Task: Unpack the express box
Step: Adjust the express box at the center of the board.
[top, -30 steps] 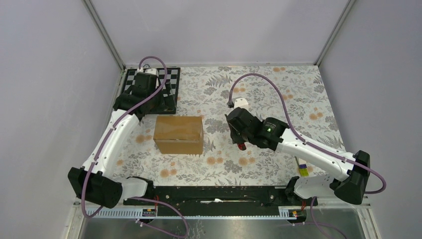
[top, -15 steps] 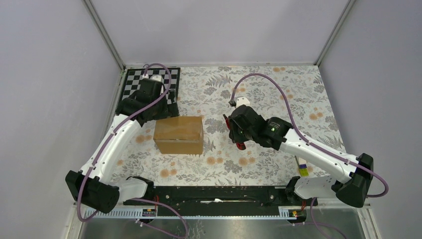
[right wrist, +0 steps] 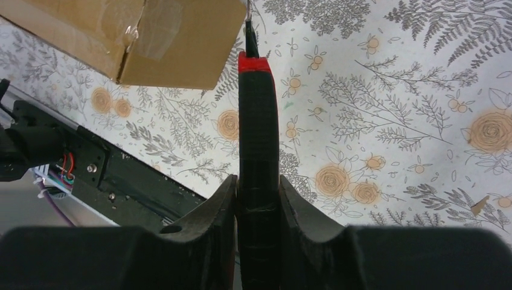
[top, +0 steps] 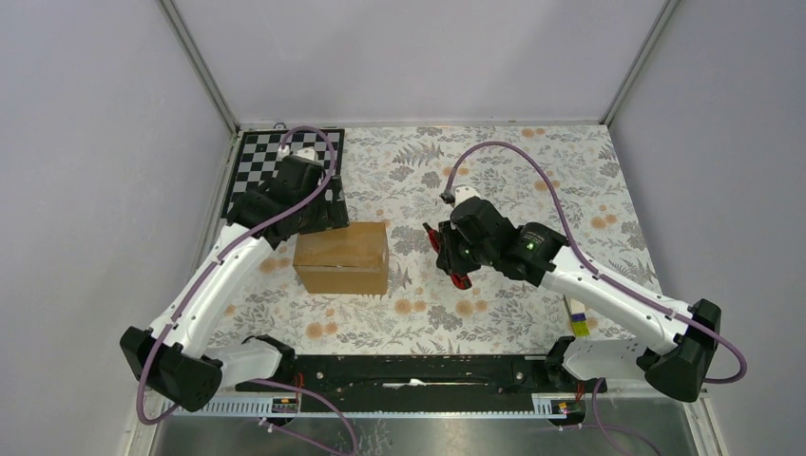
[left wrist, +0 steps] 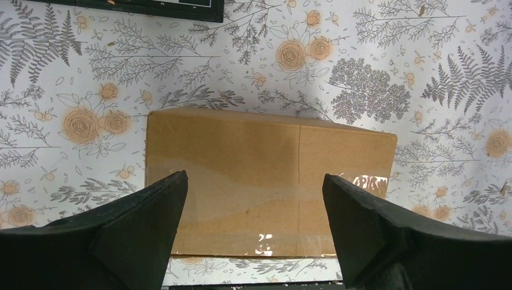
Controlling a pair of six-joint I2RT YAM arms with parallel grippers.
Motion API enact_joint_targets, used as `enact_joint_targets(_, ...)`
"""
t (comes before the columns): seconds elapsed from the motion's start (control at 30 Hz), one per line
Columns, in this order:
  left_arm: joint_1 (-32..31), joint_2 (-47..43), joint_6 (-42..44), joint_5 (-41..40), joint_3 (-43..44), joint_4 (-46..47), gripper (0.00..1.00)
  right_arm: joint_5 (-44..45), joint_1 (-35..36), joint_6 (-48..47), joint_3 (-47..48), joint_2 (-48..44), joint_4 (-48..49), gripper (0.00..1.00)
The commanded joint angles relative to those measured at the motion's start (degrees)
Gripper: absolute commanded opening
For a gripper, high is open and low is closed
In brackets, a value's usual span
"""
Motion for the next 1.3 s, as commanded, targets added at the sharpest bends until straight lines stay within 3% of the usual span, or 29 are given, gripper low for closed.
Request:
enact_joint_targets(0.0,-0.1,-3.8,-2.7,0.0,-1.2,-0.4,0.92,-5.4,-0.3,-0.4,1.6,-2.2,2.0,0.0)
enact_joint_targets(0.53,-0.1,-15.5,-11.5,11.9,-12.7,-2.5,0.93,-12.7,-0.4,1.6,2.5,1.9,2.2,0.0)
enact_joint_targets(0.77,-0.1,-19.8,-16.9,-3.8,-12.4,-9.1,0.94,-7.7,-0.4,1.3,2.4,2.6,1.7,0.0)
enact_joint_targets(0.87,0.1,-21.2,-19.3,-4.6,-14.2,-5.9,0.99,-7.4,-0.4,1.2,2.7,3.2,2.2,0.0)
enact_joint_targets(1.1,3.7,-18.6,-21.3,4.2,-17.7,4.2,0.99,-4.5,-0.3,1.0,2.3,2.5,2.0,0.0)
enact_joint_targets(1.27,7.7,-15.7,-17.3,5.1,-18.0,7.8,0.99,-4.5,-0.4,1.2,1.4,1.6,2.2,0.0)
